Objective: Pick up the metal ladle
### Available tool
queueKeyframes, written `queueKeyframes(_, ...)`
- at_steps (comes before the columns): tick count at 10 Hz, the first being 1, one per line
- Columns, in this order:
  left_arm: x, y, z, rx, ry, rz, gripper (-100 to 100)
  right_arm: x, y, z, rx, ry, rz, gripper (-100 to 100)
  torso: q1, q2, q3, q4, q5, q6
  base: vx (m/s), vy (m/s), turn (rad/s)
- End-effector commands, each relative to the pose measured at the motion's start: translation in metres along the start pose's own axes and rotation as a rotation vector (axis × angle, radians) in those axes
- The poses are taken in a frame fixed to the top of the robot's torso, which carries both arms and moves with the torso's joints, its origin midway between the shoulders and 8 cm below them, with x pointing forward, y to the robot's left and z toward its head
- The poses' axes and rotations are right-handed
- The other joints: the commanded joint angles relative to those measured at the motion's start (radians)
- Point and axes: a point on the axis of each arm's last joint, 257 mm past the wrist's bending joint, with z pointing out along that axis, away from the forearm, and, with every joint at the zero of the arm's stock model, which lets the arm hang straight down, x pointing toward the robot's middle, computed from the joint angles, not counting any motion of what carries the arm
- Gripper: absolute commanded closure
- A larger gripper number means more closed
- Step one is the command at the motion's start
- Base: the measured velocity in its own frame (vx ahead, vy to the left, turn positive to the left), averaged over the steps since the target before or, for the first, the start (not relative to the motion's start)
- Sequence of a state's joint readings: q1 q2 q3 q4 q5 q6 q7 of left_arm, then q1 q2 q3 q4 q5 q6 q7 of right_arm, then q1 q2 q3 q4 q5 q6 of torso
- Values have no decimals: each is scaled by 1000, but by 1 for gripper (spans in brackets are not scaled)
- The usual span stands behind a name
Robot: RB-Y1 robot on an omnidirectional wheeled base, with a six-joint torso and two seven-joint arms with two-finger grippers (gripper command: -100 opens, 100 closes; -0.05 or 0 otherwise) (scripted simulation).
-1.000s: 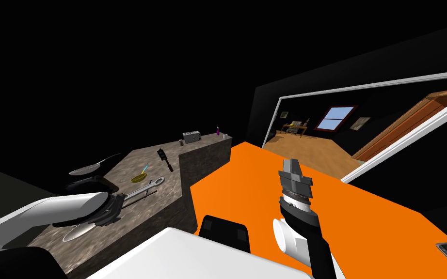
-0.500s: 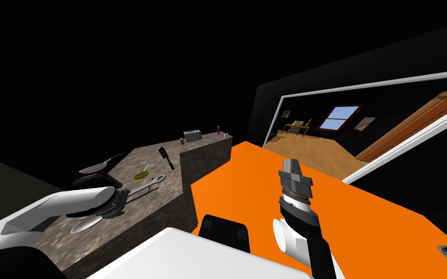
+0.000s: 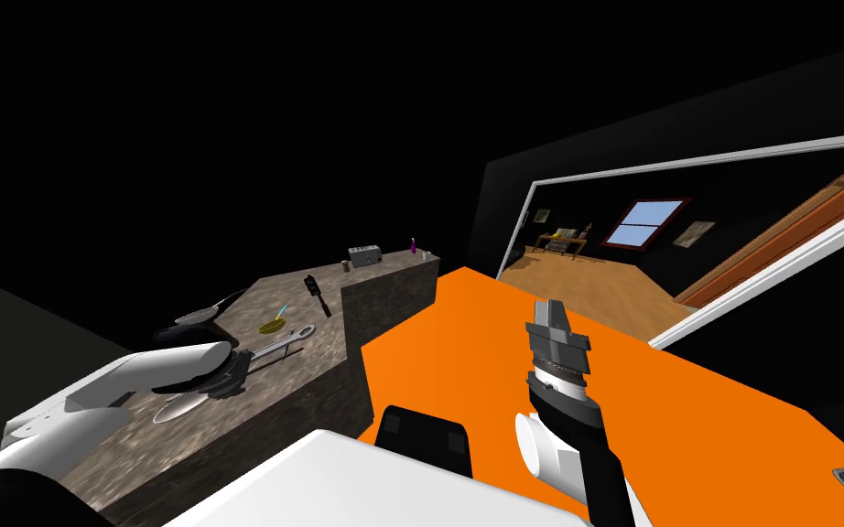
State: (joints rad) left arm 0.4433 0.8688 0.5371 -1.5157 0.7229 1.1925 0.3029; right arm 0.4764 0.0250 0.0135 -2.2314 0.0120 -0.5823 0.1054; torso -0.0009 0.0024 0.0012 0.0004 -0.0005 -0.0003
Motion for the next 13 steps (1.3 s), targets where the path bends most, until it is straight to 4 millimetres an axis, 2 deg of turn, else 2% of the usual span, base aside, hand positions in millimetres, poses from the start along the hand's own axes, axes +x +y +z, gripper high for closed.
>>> queueKeyframes(1,3,-11,6,8,-9,38,-100,0,0,0,0,0,0,0,0,0,0,0,0,0,-29,-23,53)
queueKeyframes(3,10,-22,10,11,9,1,-100,0,0,0,0,0,0,0,-1,1,0,0,0,0,-32,-25,13)
queueKeyframes(4,6,-19,12,2,3,-8,-100,0,0,0,0,0,0,0,0,0,0,0,0,0,-8,-7,-7)
queueKeyframes(5,11,-30,15,15,-3,37,-100,0,0,0,0,0,0,0,1,-1,0,0,0,0,-30,-30,59)
queueKeyframes(7,13,-34,21,3,5,-2,-100,0,0,0,0,0,0,0,-1,0,0,0,0,0,-29,-24,13)
queueKeyframes(9,21,-48,25,12,7,25,-100,0,0,0,0,0,0,0,0,1,0,0,1,0,-46,-27,42)
queueKeyframes(11,21,-48,28,3,9,6,-100,0,0,0,0,0,0,0,2,0,0,0,1,0,-12,-12,-4)
queueKeyframes(13,31,-64,30,15,12,36,-100,0,0,0,0,0,0,0,1,0,0,-1,1,-1,-41,-30,41)
